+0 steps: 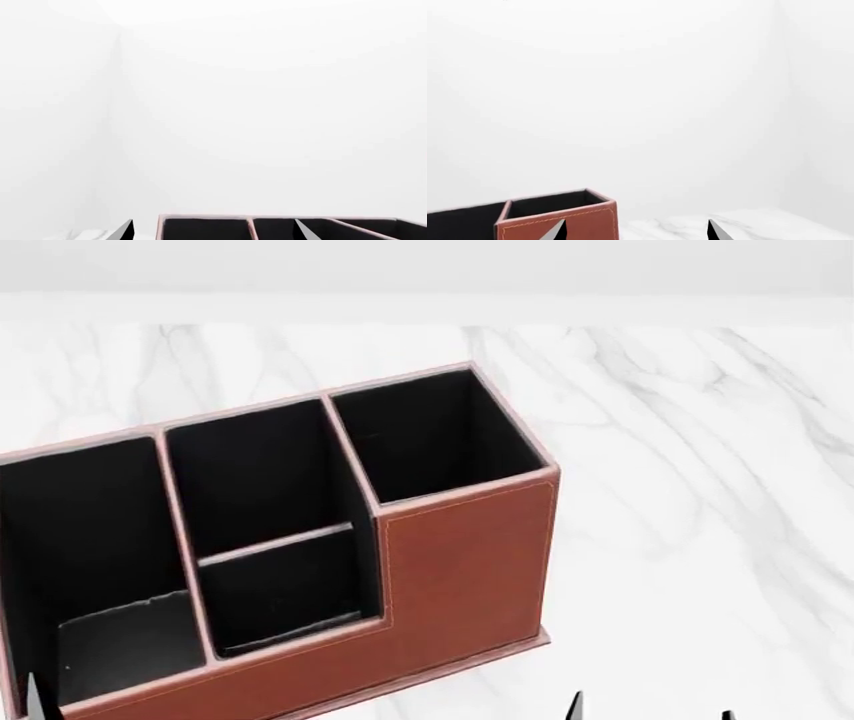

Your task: Pick up the book and place it in the back compartment of the caddy.

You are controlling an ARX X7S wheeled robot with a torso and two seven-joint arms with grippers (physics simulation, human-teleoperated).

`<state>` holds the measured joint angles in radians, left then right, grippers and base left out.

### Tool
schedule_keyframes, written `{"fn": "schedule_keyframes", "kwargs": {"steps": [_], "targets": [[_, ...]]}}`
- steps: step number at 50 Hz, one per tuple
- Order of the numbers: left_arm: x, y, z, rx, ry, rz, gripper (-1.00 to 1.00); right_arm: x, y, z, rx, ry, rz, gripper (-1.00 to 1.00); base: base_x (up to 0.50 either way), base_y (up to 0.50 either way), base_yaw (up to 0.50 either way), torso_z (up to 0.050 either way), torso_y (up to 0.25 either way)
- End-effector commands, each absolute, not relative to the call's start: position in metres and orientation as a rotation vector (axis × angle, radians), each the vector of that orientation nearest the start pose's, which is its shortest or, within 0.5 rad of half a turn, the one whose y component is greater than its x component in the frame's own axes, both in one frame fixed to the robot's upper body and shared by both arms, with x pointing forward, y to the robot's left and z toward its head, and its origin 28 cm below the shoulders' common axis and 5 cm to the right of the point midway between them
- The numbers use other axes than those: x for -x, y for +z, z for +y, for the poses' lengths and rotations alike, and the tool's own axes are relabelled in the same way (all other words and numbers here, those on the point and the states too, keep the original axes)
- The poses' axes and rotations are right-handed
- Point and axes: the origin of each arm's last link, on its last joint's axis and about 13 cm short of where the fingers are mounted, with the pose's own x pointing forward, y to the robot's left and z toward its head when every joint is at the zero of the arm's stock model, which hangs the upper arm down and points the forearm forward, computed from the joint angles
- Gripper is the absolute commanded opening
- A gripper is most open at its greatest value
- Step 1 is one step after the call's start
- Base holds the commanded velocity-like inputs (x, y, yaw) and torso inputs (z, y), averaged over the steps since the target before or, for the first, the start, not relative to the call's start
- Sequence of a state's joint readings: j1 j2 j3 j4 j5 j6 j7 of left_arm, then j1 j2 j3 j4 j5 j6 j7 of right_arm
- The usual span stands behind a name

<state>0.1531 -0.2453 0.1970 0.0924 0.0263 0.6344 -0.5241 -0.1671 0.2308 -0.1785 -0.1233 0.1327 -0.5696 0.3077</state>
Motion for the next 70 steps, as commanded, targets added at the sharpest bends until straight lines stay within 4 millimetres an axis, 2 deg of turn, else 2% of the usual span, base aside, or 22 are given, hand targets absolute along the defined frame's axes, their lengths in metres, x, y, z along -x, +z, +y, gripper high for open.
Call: {"fn": "schedule_keyframes", "kwargs": {"steps": [1,70], "targets": [[-0.1719,0.0424,0.2155,-0.015,0.219,-0.569,1.00,-0.1707,0.0424,-0.1070,-0.039,-0.092,-0.496,1.00,0.00,0.00,0.00,0.000,0.000],[-0.1725,0.0420,0.2149,-0.021,0.215,-0.566,1.00,-0.1707,0.0429,-0.1083,-0.064,-0.076,-0.501,1.00,0.00,0.05,0.00,0.000,0.000]]}}
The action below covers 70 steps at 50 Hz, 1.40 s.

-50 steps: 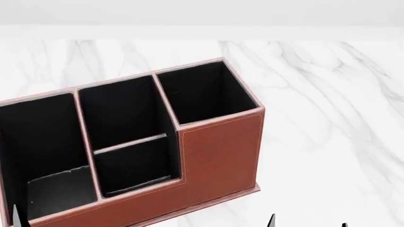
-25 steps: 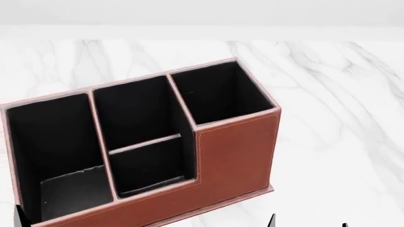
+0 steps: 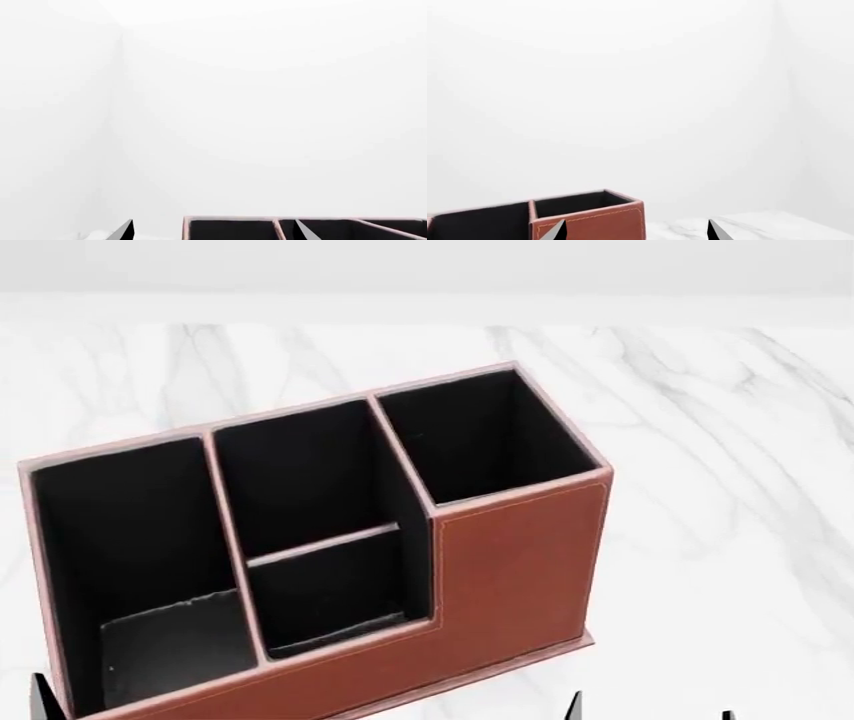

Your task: Pick up the book and place it in the back compartment of the caddy.

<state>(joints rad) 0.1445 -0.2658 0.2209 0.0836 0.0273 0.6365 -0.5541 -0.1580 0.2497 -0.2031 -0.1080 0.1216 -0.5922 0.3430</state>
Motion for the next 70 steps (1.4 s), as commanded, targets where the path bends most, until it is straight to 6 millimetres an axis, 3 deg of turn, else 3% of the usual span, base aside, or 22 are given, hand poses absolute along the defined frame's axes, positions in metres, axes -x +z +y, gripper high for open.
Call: {"fn": "schedule_keyframes", "kwargs": {"steps": [1,13,16,18,23,35,55,63,70], "targets": [[-0.173,0.042,0.215,-0.021,0.214,-0.563,1.00,-0.171,0.043,-0.108,-0.064,-0.075,-0.501,1.00,0.00,0.00,0.00,0.000,0.000],[-0.178,0.047,0.220,-0.037,0.195,-0.560,1.00,-0.170,0.043,-0.108,-0.063,-0.068,-0.514,1.00,0.00,0.00,0.00,0.000,0.000],[-0.185,0.049,0.224,-0.065,0.169,-0.529,1.00,-0.169,0.043,-0.108,-0.062,-0.068,-0.516,1.00,0.00,0.00,0.00,0.000,0.000],[-0.190,0.049,0.227,-0.069,0.045,-0.489,1.00,-0.168,0.044,-0.108,-0.063,-0.068,-0.521,1.00,0.00,0.00,0.00,0.000,0.000],[-0.203,0.042,0.229,-0.192,-0.073,-0.378,1.00,-0.168,0.044,-0.109,-0.064,-0.070,-0.525,1.00,0.00,0.00,0.00,0.000,0.000],[-0.229,0.052,0.245,-0.182,-0.062,-0.303,1.00,-0.167,0.044,-0.109,-0.065,-0.065,-0.527,1.00,0.00,0.00,0.00,0.000,0.000],[-0.269,0.051,0.270,-0.171,-0.306,-0.057,1.00,-0.168,0.044,-0.109,-0.066,-0.056,-0.524,1.00,0.00,0.00,0.00,0.000,0.000],[-0.270,0.036,0.273,-0.197,-0.521,0.008,1.00,-0.168,0.044,-0.109,-0.066,-0.055,-0.523,1.00,0.00,0.00,0.00,0.000,0.000],[-0.270,0.037,0.275,-0.127,-0.637,-0.005,1.00,-0.169,0.043,-0.108,-0.065,-0.053,-0.520,1.00,0.00,0.00,0.00,0.000,0.000]]}}
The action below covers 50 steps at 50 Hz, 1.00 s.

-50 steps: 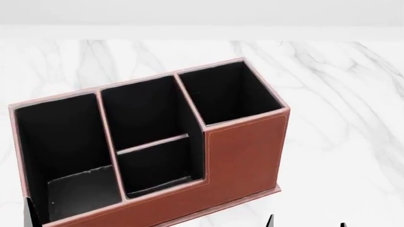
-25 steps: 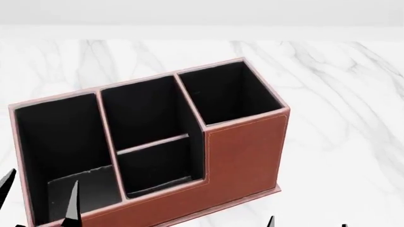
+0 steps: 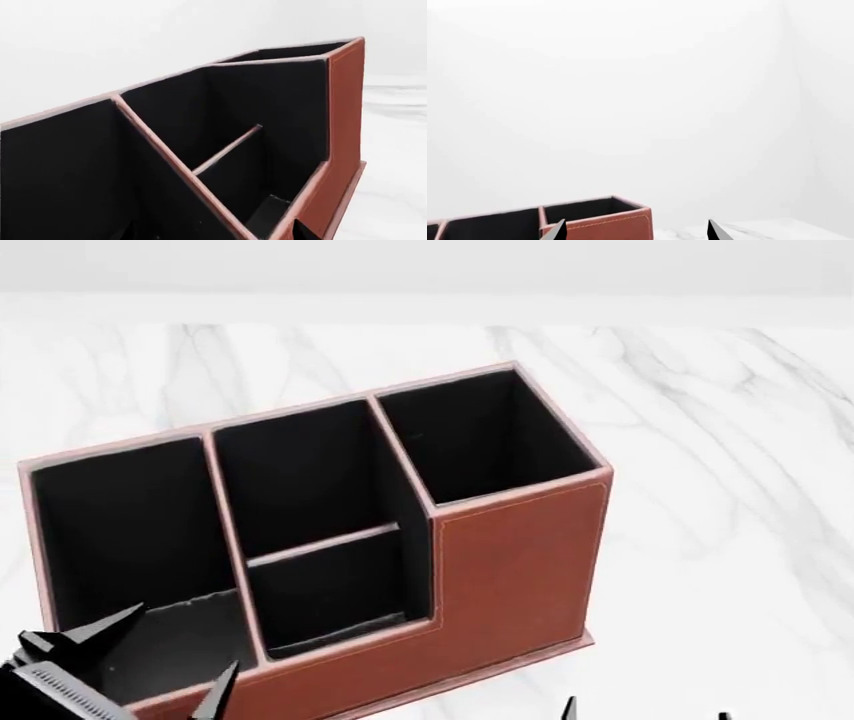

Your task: Pick up the book and place it in the back compartment of the caddy.

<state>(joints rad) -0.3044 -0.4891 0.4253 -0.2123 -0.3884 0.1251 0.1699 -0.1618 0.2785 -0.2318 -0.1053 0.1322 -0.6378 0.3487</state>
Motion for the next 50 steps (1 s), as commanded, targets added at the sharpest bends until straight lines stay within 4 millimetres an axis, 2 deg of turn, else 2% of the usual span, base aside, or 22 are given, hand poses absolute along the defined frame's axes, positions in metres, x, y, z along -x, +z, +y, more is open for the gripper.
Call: {"fn": "schedule_keyframes", "kwargs": {"steps": [1,6,12,29,50], "targets": [[-0.270,0.037,0.275,-0.124,-0.646,-0.006,1.00,-0.169,0.043,-0.108,-0.064,-0.053,-0.519,1.00,0.00,0.00,0.00,0.000,0.000],[-0.266,0.038,0.274,-0.098,-0.756,-0.018,1.00,-0.170,0.042,-0.108,-0.062,-0.052,-0.517,1.00,0.00,0.00,0.00,0.000,0.000],[-0.264,0.037,0.271,-0.102,-0.805,-0.024,1.00,-0.171,0.042,-0.107,-0.060,-0.050,-0.513,1.00,0.00,0.00,0.00,0.000,0.000],[-0.261,0.041,0.257,-0.116,-0.933,-0.029,1.00,-0.171,0.042,-0.107,-0.058,-0.047,-0.512,1.00,0.00,0.00,0.00,0.000,0.000],[-0.261,0.035,0.241,-0.159,-1.045,0.004,1.00,-0.173,0.041,-0.106,-0.055,-0.047,-0.504,1.00,0.00,0.00,0.00,0.000,0.000]]}}
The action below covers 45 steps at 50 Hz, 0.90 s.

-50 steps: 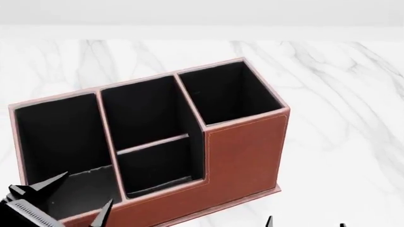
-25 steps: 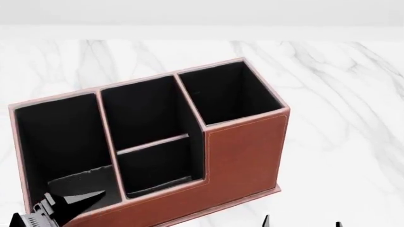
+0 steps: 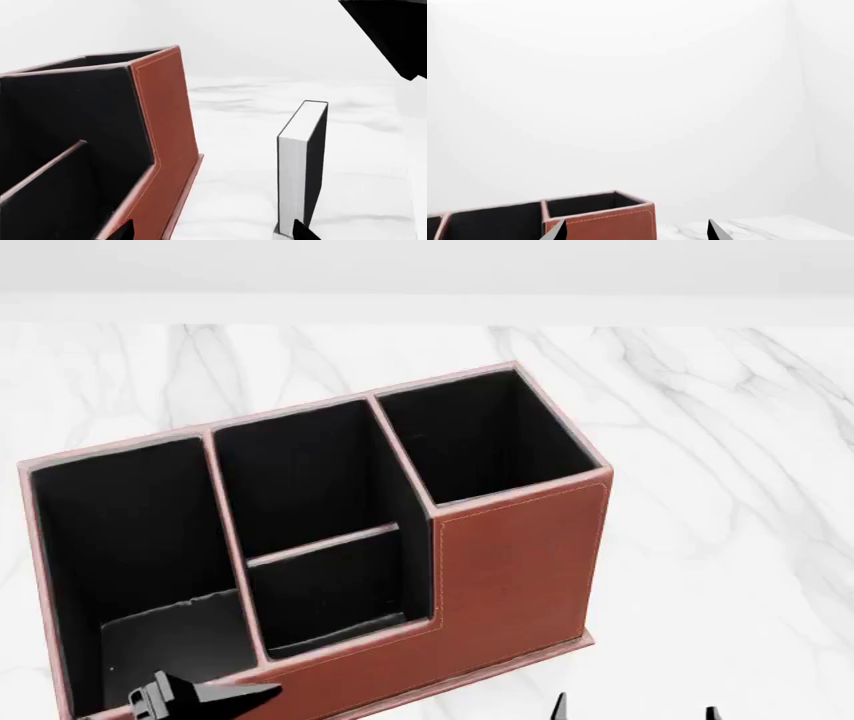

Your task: Pick up the book and place it in the back compartment of the caddy.

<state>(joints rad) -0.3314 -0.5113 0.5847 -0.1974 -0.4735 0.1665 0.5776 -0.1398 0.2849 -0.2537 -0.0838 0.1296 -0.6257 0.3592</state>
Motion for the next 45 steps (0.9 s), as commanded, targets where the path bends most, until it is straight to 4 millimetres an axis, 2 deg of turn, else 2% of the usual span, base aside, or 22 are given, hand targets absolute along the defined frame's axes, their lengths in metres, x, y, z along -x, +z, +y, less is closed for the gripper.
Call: {"fn": "schedule_keyframes", "kwargs": {"steps": [1,19,45], "targets": [[-0.261,0.035,0.240,-0.160,-1.047,0.005,1.00,-0.173,0.040,-0.106,-0.055,-0.046,-0.503,1.00,0.00,0.00,0.00,0.000,0.000],[-0.273,0.027,0.223,-0.149,-1.100,0.014,1.00,-0.174,0.040,-0.106,-0.052,-0.041,-0.500,1.00,0.00,0.00,0.00,0.000,0.000],[-0.296,0.029,0.195,-0.147,-1.136,0.007,1.00,-0.173,0.039,-0.105,-0.049,-0.035,-0.499,1.00,0.00,0.00,0.00,0.000,0.000]]}}
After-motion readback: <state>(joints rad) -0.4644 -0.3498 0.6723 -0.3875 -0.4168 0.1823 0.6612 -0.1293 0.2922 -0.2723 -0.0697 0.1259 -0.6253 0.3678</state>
